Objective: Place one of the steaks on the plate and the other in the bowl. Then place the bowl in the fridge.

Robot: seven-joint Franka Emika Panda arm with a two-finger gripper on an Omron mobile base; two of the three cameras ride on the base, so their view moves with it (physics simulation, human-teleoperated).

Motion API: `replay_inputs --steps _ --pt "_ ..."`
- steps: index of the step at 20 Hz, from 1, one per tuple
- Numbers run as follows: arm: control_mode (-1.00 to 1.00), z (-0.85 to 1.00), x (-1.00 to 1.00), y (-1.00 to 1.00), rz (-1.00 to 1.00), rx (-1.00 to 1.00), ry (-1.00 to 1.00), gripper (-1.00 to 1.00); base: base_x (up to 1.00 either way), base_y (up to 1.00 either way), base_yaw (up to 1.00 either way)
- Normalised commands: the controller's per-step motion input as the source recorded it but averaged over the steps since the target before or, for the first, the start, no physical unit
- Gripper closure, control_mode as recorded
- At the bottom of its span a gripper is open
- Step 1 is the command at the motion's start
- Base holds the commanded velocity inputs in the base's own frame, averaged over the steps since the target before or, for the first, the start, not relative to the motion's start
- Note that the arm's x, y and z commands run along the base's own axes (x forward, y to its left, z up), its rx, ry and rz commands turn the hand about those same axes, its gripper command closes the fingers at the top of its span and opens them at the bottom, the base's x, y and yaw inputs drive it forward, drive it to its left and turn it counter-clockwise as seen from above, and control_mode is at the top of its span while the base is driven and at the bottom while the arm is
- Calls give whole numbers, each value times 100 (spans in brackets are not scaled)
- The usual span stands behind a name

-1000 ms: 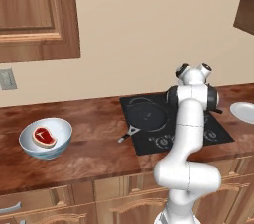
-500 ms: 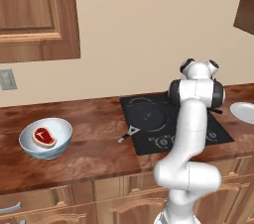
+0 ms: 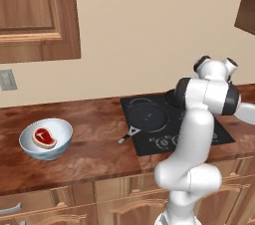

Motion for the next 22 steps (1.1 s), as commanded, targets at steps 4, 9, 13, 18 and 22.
replay_inputs --steps 4,9,13,18,22 --pt "-100 1 -63 -33 -52 0 26 100 0 0 0" --pt "-100 8 -51 -52 -47 0 21 100 0 0 0" --pt "-100 13 -41 -78 -39 0 19 100 0 0 0" --pt "-100 11 -37 -92 -37 0 12 100 0 0 0" --pt "-100 13 -27 -93 -36 0 10 100 0 0 0"
